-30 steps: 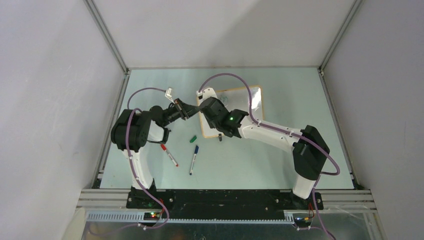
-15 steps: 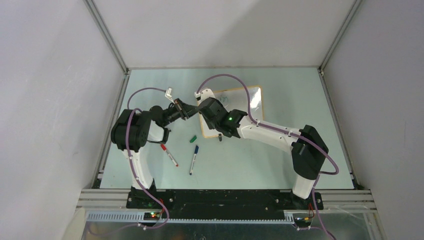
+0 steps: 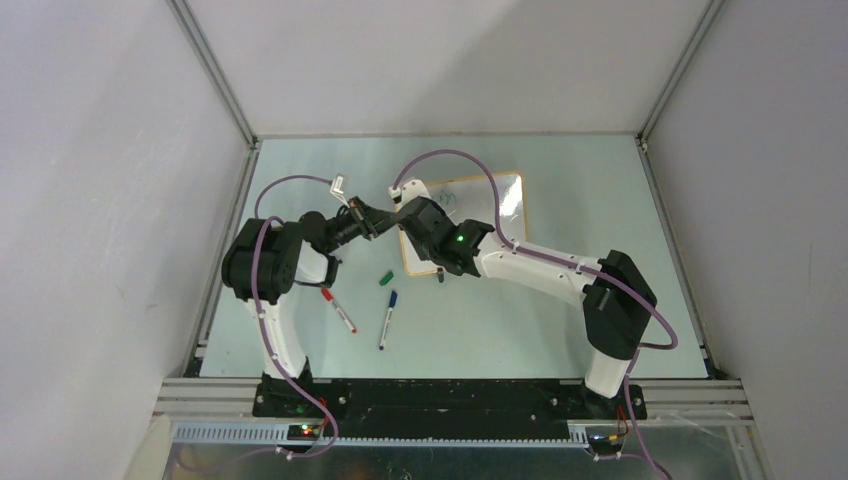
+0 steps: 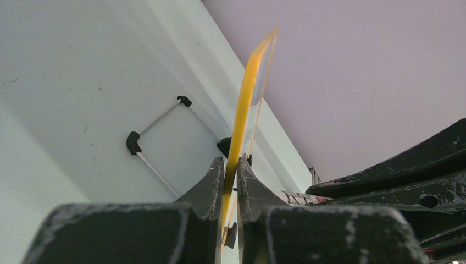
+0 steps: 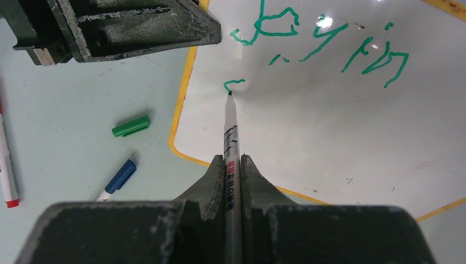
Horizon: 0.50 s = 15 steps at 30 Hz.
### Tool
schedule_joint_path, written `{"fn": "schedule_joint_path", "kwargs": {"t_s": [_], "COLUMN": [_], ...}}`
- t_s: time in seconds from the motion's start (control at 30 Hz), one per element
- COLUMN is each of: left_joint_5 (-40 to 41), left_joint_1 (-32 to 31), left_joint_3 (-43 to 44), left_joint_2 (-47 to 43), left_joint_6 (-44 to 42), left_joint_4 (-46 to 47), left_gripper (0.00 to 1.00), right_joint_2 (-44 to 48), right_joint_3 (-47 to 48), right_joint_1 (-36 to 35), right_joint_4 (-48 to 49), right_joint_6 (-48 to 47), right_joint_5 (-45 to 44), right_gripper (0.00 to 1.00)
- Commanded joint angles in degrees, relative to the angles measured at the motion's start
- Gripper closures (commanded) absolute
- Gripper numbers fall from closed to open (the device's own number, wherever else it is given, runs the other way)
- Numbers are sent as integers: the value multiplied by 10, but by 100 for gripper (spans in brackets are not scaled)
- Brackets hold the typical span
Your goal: Write a sentence on the whiteboard
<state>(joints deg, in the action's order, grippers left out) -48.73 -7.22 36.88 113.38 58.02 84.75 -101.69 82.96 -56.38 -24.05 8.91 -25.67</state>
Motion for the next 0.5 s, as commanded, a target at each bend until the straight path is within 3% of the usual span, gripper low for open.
{"fn": "schedule_joint_path", "kwargs": {"t_s": [0.0, 0.47], "left_joint_5": [-9, -8], "left_joint_1": [-1, -1], "left_joint_3": [17, 17], "left_joint_2": [2, 1], "left_joint_6": [2, 3], "left_joint_4": [31, 31], "left_gripper": [100, 100], "right_joint_2": [4, 2], "right_joint_3": [3, -10], "right_joint_1": [-1, -14], "right_joint_4": [-4, -7], "right_joint_6": [-5, -15], "right_joint_5": [-20, -22], "right_gripper": [100, 100]}}
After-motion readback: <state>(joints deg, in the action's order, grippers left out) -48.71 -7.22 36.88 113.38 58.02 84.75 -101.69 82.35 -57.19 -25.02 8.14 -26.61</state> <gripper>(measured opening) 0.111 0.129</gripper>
